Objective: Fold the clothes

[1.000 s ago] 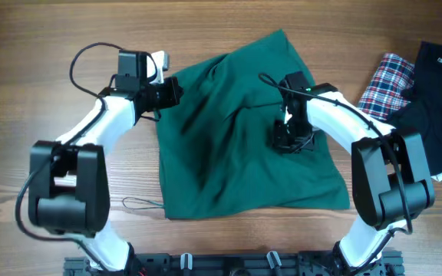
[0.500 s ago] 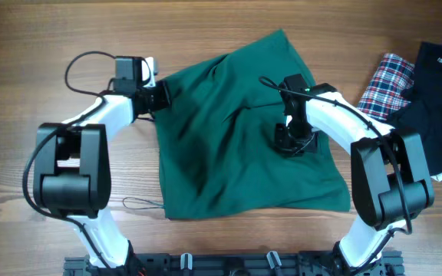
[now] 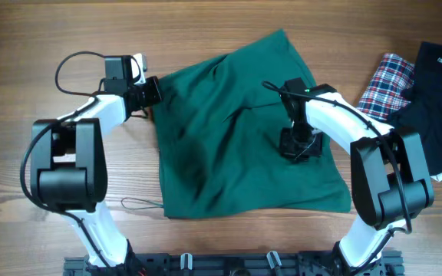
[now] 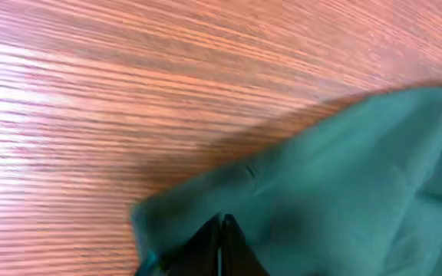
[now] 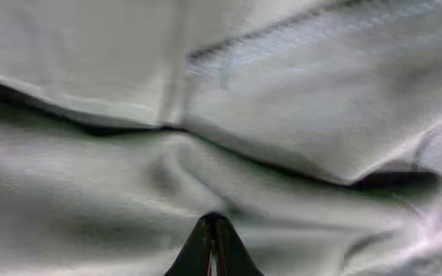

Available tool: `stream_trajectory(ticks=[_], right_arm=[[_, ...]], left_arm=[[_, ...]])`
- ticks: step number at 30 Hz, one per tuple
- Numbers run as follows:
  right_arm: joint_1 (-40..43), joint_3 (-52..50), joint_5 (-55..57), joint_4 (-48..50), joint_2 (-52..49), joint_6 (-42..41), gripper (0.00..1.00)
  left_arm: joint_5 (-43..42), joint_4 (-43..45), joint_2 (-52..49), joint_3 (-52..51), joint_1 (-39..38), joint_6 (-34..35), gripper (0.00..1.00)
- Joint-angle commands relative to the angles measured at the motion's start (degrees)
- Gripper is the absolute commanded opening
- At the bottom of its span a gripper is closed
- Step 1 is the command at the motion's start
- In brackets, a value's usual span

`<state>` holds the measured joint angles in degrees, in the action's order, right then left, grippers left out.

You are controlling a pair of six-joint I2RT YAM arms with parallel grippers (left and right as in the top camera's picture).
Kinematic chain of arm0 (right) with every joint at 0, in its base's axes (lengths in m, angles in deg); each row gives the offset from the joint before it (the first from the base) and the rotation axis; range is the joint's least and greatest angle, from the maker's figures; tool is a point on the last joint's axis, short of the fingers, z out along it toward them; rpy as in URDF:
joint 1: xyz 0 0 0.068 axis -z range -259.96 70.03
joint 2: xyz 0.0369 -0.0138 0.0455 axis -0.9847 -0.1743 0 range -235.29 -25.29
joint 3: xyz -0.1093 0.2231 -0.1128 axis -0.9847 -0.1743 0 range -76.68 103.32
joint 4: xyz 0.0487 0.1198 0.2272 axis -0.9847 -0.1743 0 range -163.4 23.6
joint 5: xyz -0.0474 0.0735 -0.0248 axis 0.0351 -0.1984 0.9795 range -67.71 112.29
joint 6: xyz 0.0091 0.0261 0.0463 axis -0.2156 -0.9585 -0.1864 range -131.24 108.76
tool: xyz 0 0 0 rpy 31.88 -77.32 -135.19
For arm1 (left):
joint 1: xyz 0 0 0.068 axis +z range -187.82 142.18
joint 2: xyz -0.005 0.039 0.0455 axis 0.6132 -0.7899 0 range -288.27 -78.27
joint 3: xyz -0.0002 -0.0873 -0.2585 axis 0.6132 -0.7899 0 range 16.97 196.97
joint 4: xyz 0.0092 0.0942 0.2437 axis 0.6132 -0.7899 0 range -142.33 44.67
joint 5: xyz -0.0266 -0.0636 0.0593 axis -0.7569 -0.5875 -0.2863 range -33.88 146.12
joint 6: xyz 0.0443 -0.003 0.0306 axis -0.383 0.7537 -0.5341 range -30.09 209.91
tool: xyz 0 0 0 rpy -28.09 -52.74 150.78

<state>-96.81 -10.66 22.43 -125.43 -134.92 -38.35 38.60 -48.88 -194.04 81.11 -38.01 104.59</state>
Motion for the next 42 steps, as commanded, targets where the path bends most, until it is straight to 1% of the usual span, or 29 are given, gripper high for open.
stream_trajectory(ticks=[1,5,9,11,12,13,14,15,16,18,19,20,22,23,24,27,28,31,32,34,37,38,39,40,41,42], right_arm=[[0.0,-0.9,3.8,-0.6,-1.6,-2.0,0.04],[0.1,-0.9,4.0,-0.7,-1.6,-3.1,0.04],[0.1,-0.9,4.0,-0.7,-1.6,-3.3,0.04],[0.1,-0.7,4.0,-0.3,-1.5,-3.4,0.05],[0.1,-0.5,4.0,-0.2,-1.5,-3.5,0.07],[0.1,-0.1,4.2,-0.2,-1.2,-3.5,0.10],[0.1,0.7,4.2,-0.2,-0.9,-3.5,0.13],[0.1,1.5,4.2,-0.2,-0.2,-3.5,0.14],[0.1,2.2,4.2,-0.2,0.6,-3.5,0.17],[0.1,3.0,4.1,-0.4,2.7,-3.4,0.20],[0.1,3.3,3.5,-0.5,3.8,-2.7,0.23],[0.1,3.3,2.0,-0.3,5.4,-1.1,0.25],[0.1,3.3,0.1,-0.2,7.0,0.2,0.27],[0.1,3.3,-1.3,0.1,7.5,1.8,0.26],[0.1,3.3,-1.7,0.2,7.5,2.6,0.27],[0.1,3.3,-1.7,1.2,7.5,4.6,0.27],[0.1,3.3,-1.7,1.7,7.5,4.7,0.27],[0.1,3.3,-3.3,2.8,7.5,6.3,0.31],[0.1,3.3,-4.1,2.8,7.5,6.6,0.33],[0.1,3.3,-5.0,2.9,7.5,7.7,0.33],[0.1,3.3,-4.9,3.1,7.5,8.2,0.31],[0.1,3.3,-5.0,3.1,7.5,8.9,0.27],[0.1,3.3,-5.2,3.1,7.5,9.1,0.23],[0.1,3.2,-5.2,3.2,7.5,9.1,0.19],[0.1,3.2,-5.2,3.3,7.5,9.1,0.17],[0.1,3.2,-5.3,3.5,7.5,9.1,0.12]], left_arm=[[6.7,-0.5,-3.1,-0.5,4.1,-1.0,0.05],[6.7,-0.5,-3.1,-0.5,8.8,-1.0,0.05],[5.9,-0.5,-3.1,-0.5,11.3,-1.5,0.08],[2.3,-0.7,-3.0,-0.2,11.3,-2.7,0.18],[1.3,-1.2,-2.8,0.1,11.2,-2.7,0.31],[0.3,-2.2,-2.4,0.9,11.2,-2.7,0.35],[0.0,-4.2,-1.9,2.0,11.2,-2.7,0.44],[0.0,-7.6,-0.7,3.7,11.2,-2.7,0.49],[0.0,-10.2,0.5,4.7,11.2,-2.7,0.53],[-0.1,-15.6,3.5,6.5,11.2,-2.7,0.55],[-0.8,-19.8,5.6,7.5,11.1,-2.6,0.57],[-3.3,-26.6,9.2,8.3,10.9,-2.1,0.58],[-5.9,-34.5,13.2,8.3,10.1,-0.7,0.54],[-6.5,-40.8,15.7,8.3,9.2,1.2,0.44],[-7.1,-45.9,17.4,8.3,8.1,2.6,0.40],[-7.5,-56.8,20.0,8.3,4.3,2.5,0.34],[-7.3,-59.5,20.2,8.3,2.8,2.4,0.34],[-7.1,-65.9,20.2,7.5,-3.2,3.5,0.32],[-7.1,-67.5,20.2,6.3,-5.9,4.9,0.28],[-7.1,-67.9,20.2,2.6,-10.9,8.1,0.23],[-7.2,-65.3,20.2,-4.6,-16.4,13.7,0.16],[-7.4,-63.4,20.2,-7.7,-18.1,15.7,0.13],[-8.2,-60.9,20.2,-10.4,-19.3,16.3,0.11],[-8.9,-58.3,20.2,-12.8,-20.0,17.4,0.11],[-8.9,-57.0,20.2,-14.0,-20.2,18.2,0.10],[-8.8,-55.7,20.2,-15.2,-20.3,19.0,0.09]])
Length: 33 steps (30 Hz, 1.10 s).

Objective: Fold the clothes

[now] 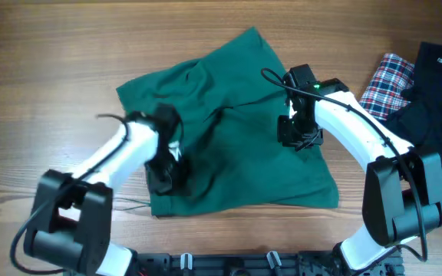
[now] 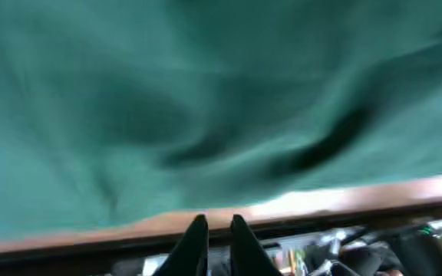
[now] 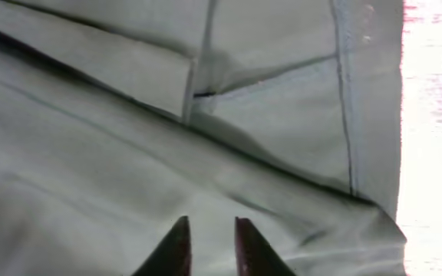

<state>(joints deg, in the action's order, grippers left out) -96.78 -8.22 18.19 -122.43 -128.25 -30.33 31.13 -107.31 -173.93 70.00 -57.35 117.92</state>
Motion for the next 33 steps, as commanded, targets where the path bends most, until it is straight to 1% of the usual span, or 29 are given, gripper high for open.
stream_trajectory(ticks=[1,2,4,7,9,13,16,21,24,31,33], right_arm=[[0.1,0.6,-2.0,1.0,0.9,1.1,0.06],[0.1,0.1,-3.1,1.9,0.9,1.0,0.04],[0.0,-2.0,-5.0,4.5,0.8,0.9,0.04],[0.1,-4.5,-4.5,6.4,0.8,0.6,0.04],[0.1,-5.5,-4.1,7.4,0.8,-0.2,0.04],[0.1,-6.1,3.9,7.6,0.8,-4.2,0.04],[0.5,-6.1,5.7,7.4,0.8,-6.4,0.04],[3.5,-6.1,5.7,6.0,0.8,-7.9,0.04],[4.9,-6.1,5.7,5.8,0.8,-7.9,0.04],[5.1,-5.9,5.9,6.8,0.8,-8.0,0.04],[5.1,-5.2,5.9,6.5,0.9,-8.0,0.04]], left_arm=[[-1.0,4.5,0.1,-5.8,-0.9,5.7,0.08],[-0.5,6.0,0.1,-6.9,-0.9,5.7,0.08],[0.7,9.0,0.1,-8.9,-0.9,5.8,0.04],[6.9,9.5,0.1,-10.8,-0.8,10.0,0.04],[7.5,9.5,0.1,-11.9,-0.8,10.4,0.04],[10.4,9.3,0.1,-14.9,-0.8,14.4,0.04],[10.6,8.3,0.1,-15.6,-0.5,16.2,0.04],[13.2,2.5,0.1,-15.6,3.9,16.2,0.04],[14.7,0.9,0.1,-15.6,6.0,15.9,0.04],[15.0,0.0,0.2,-15.5,6.4,16.0,0.04],[15.1,-1.4,1.2,-15.0,6.4,16.0,0.04]])
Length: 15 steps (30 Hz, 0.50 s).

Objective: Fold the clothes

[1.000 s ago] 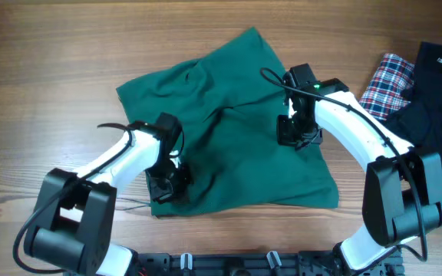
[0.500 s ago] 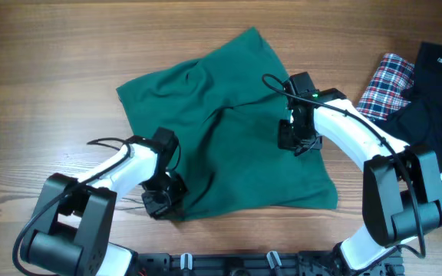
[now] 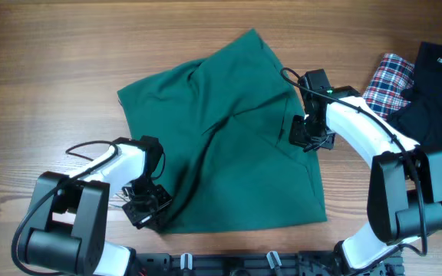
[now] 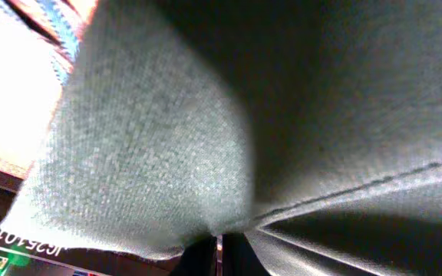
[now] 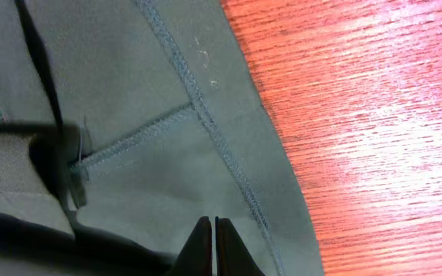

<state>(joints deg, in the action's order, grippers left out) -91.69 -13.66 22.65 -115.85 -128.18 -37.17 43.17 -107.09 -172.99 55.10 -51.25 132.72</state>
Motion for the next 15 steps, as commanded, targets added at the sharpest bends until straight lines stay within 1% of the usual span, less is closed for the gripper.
stream_trajectory(ticks=[1,6,7,9,10,12,13,14,15], right_arm=[[0.0,1.2,1.4,-0.4,0.8,-1.1,0.04],[0.0,7.4,1.7,-2.3,1.1,-0.9,0.04],[0.0,9.2,1.6,-2.6,1.3,-0.8,0.05],[0.0,12.5,0.2,-2.1,1.4,1.4,0.08],[0.0,14.0,-2.9,-0.7,1.4,4.7,0.10],[0.0,15.9,-14.6,4.8,1.4,12.8,0.11],[0.0,16.2,-18.4,7.7,1.4,14.4,0.10],[0.0,16.2,-19.5,11.2,1.4,13.2,0.04],[0.0,16.2,-19.5,14.0,1.1,12.1,0.04]], left_arm=[[3.0,-2.6,1.4,0.4,0.3,1.2,0.04],[3.5,-8.5,12.8,5.3,0.3,1.4,0.04],[3.7,-10.0,17.5,7.1,0.3,1.6,0.04],[4.2,-9.4,23.5,8.7,0.3,2.6,0.04],[5.3,-7.6,26.2,8.9,0.3,3.1,0.04],[8.1,-0.8,29.9,8.9,0.3,3.1,0.09],[9.4,2.6,30.6,8.9,0.3,3.1,0.09],[10.8,6.2,30.8,8.9,0.3,3.1,0.07],[12.3,10.5,30.4,8.9,0.3,3.0,0.04]])
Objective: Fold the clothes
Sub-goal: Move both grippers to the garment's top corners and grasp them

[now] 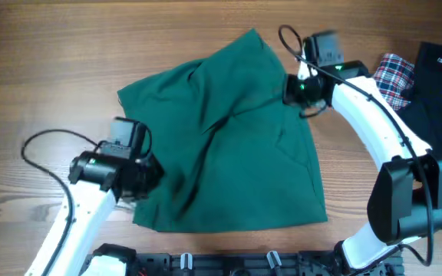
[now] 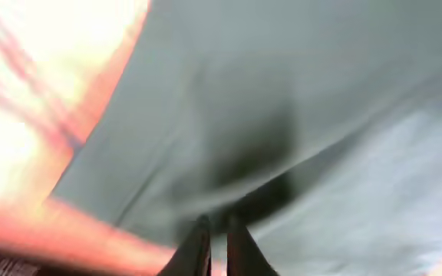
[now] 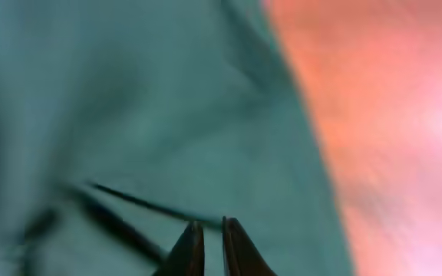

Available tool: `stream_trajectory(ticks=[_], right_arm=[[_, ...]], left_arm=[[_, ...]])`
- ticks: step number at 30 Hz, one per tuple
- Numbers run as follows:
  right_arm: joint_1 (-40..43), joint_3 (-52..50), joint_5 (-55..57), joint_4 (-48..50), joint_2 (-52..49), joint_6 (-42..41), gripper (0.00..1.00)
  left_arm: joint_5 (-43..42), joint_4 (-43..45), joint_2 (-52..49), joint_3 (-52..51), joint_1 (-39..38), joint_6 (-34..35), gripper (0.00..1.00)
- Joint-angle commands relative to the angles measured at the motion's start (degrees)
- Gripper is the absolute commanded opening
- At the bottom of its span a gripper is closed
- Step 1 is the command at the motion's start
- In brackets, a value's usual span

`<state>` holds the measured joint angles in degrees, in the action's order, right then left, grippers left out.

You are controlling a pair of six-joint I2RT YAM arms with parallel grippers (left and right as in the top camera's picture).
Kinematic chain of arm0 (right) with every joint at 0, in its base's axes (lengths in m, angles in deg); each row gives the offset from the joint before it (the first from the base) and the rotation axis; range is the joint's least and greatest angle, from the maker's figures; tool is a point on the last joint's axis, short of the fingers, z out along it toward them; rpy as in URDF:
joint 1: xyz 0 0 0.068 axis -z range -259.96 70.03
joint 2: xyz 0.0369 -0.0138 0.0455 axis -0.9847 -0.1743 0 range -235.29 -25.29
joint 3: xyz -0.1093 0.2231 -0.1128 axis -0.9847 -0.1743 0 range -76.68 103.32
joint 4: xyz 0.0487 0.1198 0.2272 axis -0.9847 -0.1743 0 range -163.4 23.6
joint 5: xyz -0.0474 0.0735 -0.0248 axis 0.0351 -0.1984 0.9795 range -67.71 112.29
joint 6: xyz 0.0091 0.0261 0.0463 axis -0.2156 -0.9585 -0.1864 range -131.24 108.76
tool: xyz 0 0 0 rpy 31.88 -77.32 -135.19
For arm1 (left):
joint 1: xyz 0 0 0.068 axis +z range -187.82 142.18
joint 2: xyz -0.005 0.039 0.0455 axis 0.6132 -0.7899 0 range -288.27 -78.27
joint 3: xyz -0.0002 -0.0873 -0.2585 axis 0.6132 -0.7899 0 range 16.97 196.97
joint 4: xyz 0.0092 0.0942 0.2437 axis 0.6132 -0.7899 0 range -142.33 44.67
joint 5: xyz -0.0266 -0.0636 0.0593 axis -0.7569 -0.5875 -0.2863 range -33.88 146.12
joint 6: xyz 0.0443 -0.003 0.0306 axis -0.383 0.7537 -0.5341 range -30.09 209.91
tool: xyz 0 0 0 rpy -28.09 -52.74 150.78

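Observation:
A dark green garment (image 1: pixel 229 153) lies spread across the middle of the wooden table (image 1: pixel 44 61), with creases near its centre. My left gripper (image 1: pixel 147 178) is over its lower left edge. In the blurred left wrist view the left gripper (image 2: pixel 215 230) stands narrowly open, with green cloth (image 2: pixel 298 115) beneath and nothing between its fingers. My right gripper (image 1: pixel 290 92) is at the garment's upper right edge. In the right wrist view the right gripper (image 3: pixel 211 230) is also narrowly open above the cloth (image 3: pixel 129 115), holding nothing.
At the far right lie a red plaid cloth (image 1: pixel 386 80) and a black garment (image 1: pixel 436 92). The arms' mounting rail (image 1: pixel 229 264) runs along the front edge. Bare wood shows to the left and behind the green garment.
Both grippers were shut and are now narrowly open. The left one has moved up from the garment's front left corner. The right one has moved from the right edge to the upper right edge.
At first the left gripper was shut on the garment's upper left corner and the right was shut in its middle. Then both were open and the cloth had shifted left. Then both were shut at the edges. Now the garment lies flatter and both are off it.

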<state>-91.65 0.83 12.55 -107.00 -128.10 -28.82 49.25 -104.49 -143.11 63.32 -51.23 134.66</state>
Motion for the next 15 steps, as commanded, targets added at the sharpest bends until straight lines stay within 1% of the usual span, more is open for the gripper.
stream_trajectory(ticks=[1,2,3,6,10,12,14,15], right_arm=[[0.0,1.7,-9.7,8.2,0.8,3.4,0.04],[0.0,1.7,-10.9,11.5,0.1,3.7,0.04],[0.0,2.2,-11.8,15.2,-1.1,3.8,0.04],[-0.2,5.0,-11.6,16.6,-4.7,4.0,0.04],[-1.8,15.1,-7.8,12.0,-12.9,5.6,0.04],[-3.2,21.2,-1.0,7.3,-17.7,5.4,0.04],[-3.4,22.3,-0.1,6.1,-19.8,4.9,0.04],[-3.3,22.3,0.0,5.7,-20.7,3.4,0.04]], left_arm=[[7.3,12.4,-0.4,0.7,0.3,0.7,0.04],[7.4,16.9,-1.9,0.7,0.3,0.5,0.04],[7.4,23.6,-4.8,0.7,0.3,-1.1,0.04],[7.4,33.6,-10.5,0.7,0.4,-6.3,0.04],[7.4,43.7,-19.6,1.3,1.2,-7.1,0.04],[7.6,47.5,-25.6,3.3,3.0,-7.1,0.04],[7.6,48.7,-29.0,5.6,4.6,-7.4,0.04],[7.1,49.5,-30.9,7.3,5.4,-9.2,0.04]])
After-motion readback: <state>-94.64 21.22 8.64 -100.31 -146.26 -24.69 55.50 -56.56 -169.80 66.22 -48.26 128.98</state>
